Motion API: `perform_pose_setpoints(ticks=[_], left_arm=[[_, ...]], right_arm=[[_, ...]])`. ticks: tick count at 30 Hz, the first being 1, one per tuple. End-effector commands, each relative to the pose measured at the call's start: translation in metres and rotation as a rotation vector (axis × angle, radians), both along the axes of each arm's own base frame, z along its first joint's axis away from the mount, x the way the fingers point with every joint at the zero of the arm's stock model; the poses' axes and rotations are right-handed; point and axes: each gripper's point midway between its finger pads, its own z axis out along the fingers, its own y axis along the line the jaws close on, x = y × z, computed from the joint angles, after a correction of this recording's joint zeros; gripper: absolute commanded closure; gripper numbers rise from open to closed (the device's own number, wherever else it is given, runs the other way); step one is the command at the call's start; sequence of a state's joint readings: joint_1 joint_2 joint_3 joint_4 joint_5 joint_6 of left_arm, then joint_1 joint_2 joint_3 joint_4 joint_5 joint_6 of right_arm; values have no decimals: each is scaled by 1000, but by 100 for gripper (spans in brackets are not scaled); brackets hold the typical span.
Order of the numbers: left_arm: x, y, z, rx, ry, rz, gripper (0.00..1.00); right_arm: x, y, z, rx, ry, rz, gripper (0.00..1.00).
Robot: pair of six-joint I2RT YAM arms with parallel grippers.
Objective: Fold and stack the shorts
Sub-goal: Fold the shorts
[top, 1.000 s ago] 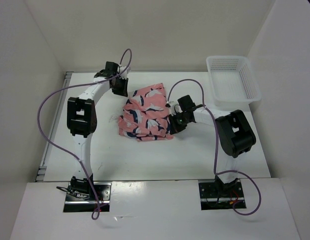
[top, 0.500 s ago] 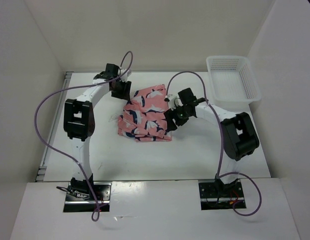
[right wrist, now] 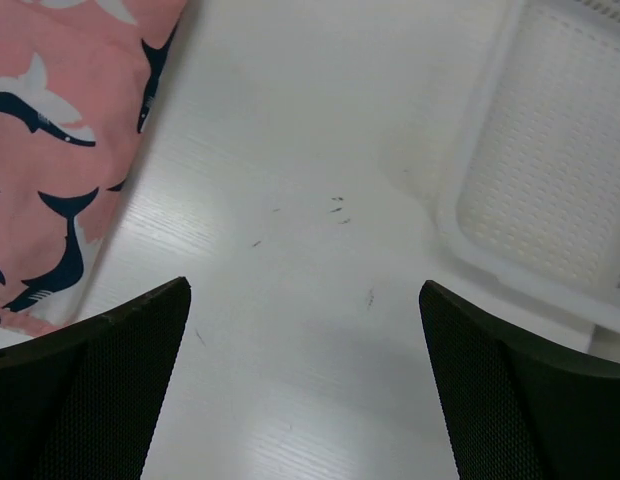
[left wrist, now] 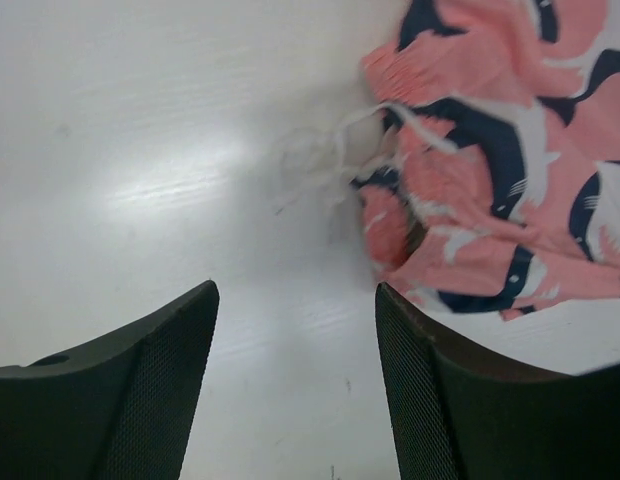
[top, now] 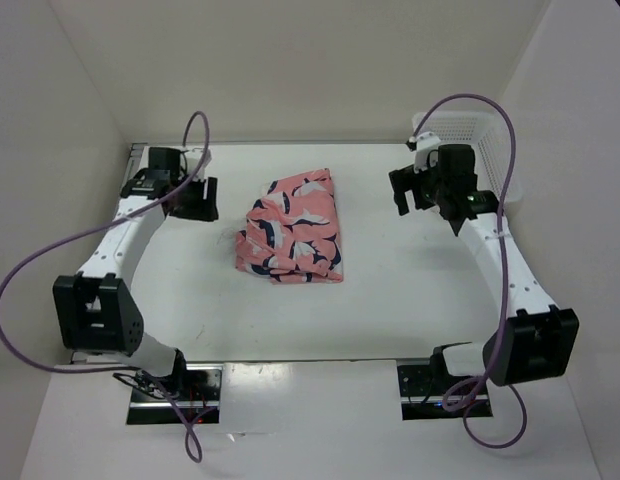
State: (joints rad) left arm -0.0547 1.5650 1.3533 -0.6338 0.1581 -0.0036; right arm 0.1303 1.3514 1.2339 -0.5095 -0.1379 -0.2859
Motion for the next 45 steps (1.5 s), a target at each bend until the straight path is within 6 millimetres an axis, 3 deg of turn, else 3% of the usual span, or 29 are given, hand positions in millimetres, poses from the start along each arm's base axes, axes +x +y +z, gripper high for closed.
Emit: perform_pose_setpoints(ticks=[1,3,4,6,7,9,13,18,25,33,45], left_arm=[[-28,31,25,-2,-76,78,28],[-38,56,30,2,-111,150,26],[-47,65,38,12,-143,180,26],[-65,88,20,49,-115,264,25],[-72,91,26,51,-145,278,24],[-84,97,17,53,-134,304,24],[-93,108,32,52,-189,345,21],[-94,109,34,46,-199,347,20],[-98,109,38,42,-218,350,19],[-98,109,38,43,-226,350,16],[-101,110,37,31,-227,354,16]], right_arm=[[-11,-26,30,-41,-117,-99,0],[-25,-31,17,-46,-92,-109,0],[-36,-32,22,-35,-105,-116,0],[-51,-37,8,-29,-73,-135,0],[-60,-36,12,-11,-87,-134,0],[-70,-40,4,-13,-73,-145,0],[-82,-43,6,-3,-93,-159,0],[-95,-45,4,18,-97,-171,0],[-98,-48,10,20,-118,-180,0],[-95,-70,23,54,-184,-373,0],[-97,-66,25,105,-217,-383,0]])
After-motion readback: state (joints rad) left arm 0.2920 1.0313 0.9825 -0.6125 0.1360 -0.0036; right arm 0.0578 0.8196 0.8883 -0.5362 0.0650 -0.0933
